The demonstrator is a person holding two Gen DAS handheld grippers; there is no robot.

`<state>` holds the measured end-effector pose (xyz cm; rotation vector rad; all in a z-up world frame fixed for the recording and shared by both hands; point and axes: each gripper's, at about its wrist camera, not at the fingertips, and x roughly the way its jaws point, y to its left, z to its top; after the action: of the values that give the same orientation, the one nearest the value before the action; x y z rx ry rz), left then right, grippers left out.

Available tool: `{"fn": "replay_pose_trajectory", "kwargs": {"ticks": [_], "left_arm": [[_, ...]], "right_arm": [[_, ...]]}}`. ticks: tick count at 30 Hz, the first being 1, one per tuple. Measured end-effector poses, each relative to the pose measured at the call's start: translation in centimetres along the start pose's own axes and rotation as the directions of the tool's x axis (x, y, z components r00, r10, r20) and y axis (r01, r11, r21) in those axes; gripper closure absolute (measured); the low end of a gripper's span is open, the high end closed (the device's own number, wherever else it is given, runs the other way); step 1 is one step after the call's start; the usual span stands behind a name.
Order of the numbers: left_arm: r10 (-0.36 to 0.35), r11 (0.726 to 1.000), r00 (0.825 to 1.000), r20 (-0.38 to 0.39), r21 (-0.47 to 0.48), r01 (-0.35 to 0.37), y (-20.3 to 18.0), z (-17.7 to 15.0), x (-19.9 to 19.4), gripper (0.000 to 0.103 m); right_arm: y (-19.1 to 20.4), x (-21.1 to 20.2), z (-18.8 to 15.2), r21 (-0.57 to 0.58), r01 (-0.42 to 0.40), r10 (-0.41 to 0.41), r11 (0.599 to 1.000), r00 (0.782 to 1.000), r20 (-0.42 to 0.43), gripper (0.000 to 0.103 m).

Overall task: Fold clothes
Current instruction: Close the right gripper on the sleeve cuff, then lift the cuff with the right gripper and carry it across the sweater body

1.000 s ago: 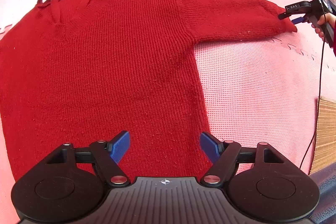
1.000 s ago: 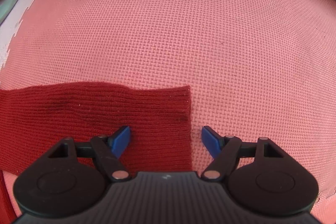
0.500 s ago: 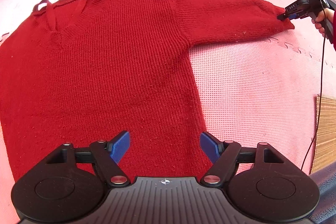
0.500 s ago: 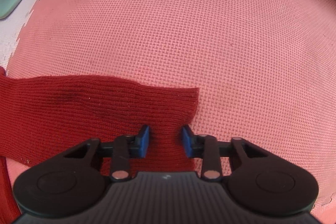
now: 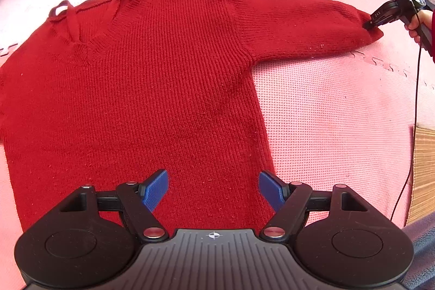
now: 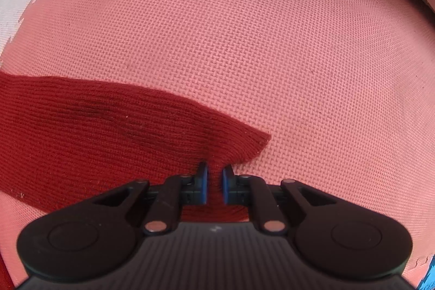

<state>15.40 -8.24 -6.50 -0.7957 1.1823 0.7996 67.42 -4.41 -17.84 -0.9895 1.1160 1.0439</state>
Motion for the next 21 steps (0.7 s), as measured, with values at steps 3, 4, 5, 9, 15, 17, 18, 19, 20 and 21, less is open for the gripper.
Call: {"fn": "replay_pose_trajectory", "kwargs": {"ticks": [3,4,5,9,15,17,18,19,20,21], "left_arm": [[0.004,1.0,1.0,-0.013,-0.001,-0.004,-0.1,-0.1,0.1,0.027],[0.007,1.0,1.0,-0.012,-0.003,-0.007,-0.1,-0.1,0.0,0.027],[0.006,1.0,1.0,-0.006,-0.003,-0.006,0.0,0.0,-0.2,0.027],[0.003,1.0,0.999,0.035,-0.01,-0.003,0.5,-0.1,-1.4,0.027],[0.008,1.0,0.998,0.067,-0.021,-0.006,2.1,-1.0,-2.9,0.027],[0.006,1.0,0.996,0.083,-0.026,-0.004,2.8,-1.3,-3.6,0.027],[0.003,1.0,0.995,0.097,-0.028,0.0,3.1,-1.4,-4.0,0.027],[-0.001,1.0,0.994,0.112,-0.031,0.004,3.5,-1.5,-4.5,0.027],[-0.003,0.999,0.992,0.128,-0.033,0.008,3.8,-1.6,-4.9,0.027],[-0.006,0.999,0.989,0.145,-0.034,0.011,4.2,-1.8,-5.3,0.027]], "right_arm": [[-0.2,-0.5,0.3,0.005,0.011,-0.011,1.0,1.0,-0.001,0.092],[-0.3,-0.9,0.6,0.001,0.02,-0.02,1.0,1.0,-0.004,0.092],[0.1,-1.2,0.7,-0.005,0.029,-0.029,1.0,1.0,-0.007,0.092],[3.1,-2.7,1.6,-0.022,0.056,-0.056,0.998,0.998,0.004,0.092],[4.6,-7.3,1.7,-0.053,0.088,-0.086,0.995,0.996,0.03,0.092],[5.6,-9.0,1.8,-0.052,0.097,-0.095,0.994,0.994,0.047,0.092],[6.0,-9.6,1.9,-0.052,0.1,-0.097,0.994,0.994,0.052,0.092],[6.4,-10.1,2.0,-0.052,0.102,-0.1,0.993,0.994,0.055,0.092],[6.9,-10.6,2.2,-0.054,0.106,-0.103,0.993,0.993,0.059,0.092],[7.3,-11.4,2.3,-0.055,0.106,-0.103,0.993,0.993,0.062,0.092]]}}
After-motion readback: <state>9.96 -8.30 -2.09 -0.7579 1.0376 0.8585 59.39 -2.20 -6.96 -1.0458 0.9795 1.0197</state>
